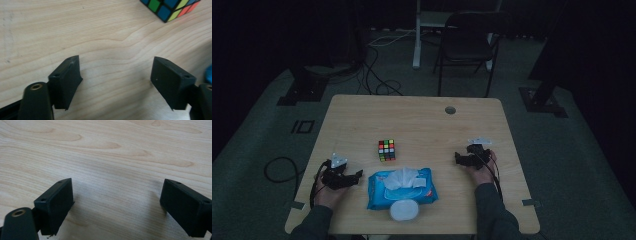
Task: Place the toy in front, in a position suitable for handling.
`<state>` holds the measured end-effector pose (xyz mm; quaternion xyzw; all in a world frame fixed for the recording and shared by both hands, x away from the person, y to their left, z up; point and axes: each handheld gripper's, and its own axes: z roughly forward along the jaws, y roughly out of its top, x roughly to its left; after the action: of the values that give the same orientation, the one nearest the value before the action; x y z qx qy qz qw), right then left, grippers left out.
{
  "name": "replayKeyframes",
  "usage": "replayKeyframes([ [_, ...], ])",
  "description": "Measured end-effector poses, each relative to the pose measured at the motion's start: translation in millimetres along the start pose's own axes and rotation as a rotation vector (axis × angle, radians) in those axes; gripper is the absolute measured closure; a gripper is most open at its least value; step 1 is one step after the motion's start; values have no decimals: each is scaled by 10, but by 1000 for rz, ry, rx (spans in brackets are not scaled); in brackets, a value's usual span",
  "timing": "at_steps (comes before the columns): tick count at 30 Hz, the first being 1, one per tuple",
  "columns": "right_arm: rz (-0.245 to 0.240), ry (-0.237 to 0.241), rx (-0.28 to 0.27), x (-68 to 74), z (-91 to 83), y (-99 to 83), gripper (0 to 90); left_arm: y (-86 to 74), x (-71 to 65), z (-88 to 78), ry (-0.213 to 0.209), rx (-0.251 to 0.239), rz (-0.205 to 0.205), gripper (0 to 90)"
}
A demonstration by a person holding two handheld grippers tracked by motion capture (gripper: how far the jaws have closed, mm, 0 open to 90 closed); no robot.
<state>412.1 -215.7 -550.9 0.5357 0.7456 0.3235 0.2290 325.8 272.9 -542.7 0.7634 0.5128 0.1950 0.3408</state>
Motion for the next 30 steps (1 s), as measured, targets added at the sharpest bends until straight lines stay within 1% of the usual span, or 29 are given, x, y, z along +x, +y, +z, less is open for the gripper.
replayKeyframes([
  [2, -7, 5, 0, 0, -12, -11, 113, -3, 13, -34, -37, 2, -33, 367],
  [3, -7, 7, 1, 1, -14, -14, 112, -5, 11, -45, -47, 5, -38, 402],
  [4, -8, 8, 1, 1, -16, -15, 112, -6, 2, -58, -52, 8, -34, 425],
  [6, -13, 12, 0, 1, -20, -19, 113, -7, -12, -73, -58, 6, -31, 436],
  [7, -15, 15, 0, 2, -22, -21, 112, -5, -55, -108, -72, -8, -30, 438],
  [8, -15, 15, 0, 2, -23, -22, 113, -5, -55, -108, -72, -8, -30, 439],
  [9, -15, 16, 1, 3, -25, -24, 113, -2, -108, -159, -79, -23, -22, 440],
  [10, -15, 16, 1, 3, -25, -24, 113, -2, -108, -159, -79, -23, -22, 441],
  [11, -15, 15, 1, 4, -27, -25, 113, -6, -164, -218, -86, -40, -16, 440],
  [12, -15, 15, 1, 4, -27, -25, 113, -6, -164, -218, -86, -40, -16, 440],
  [19, -15, 16, 1, 4, -27, -26, 113, -30, -387, -420, -99, -84, 23, 437],
  [24, -15, 16, 1, 5, -29, -28, 113, -58, -518, -567, -118, -113, 20, 433],
  [26, -15, 15, 0, 5, -29, -29, 113, -81, -576, -642, -130, -127, 31, 432],
  [28, -15, 15, 0, 5, -29, -29, 113, -111, -638, -701, -141, -132, 40, 431],
  [30, -16, 15, 0, 5, -29, -29, 113, -156, -722, -754, -153, -120, 64, 428],
])
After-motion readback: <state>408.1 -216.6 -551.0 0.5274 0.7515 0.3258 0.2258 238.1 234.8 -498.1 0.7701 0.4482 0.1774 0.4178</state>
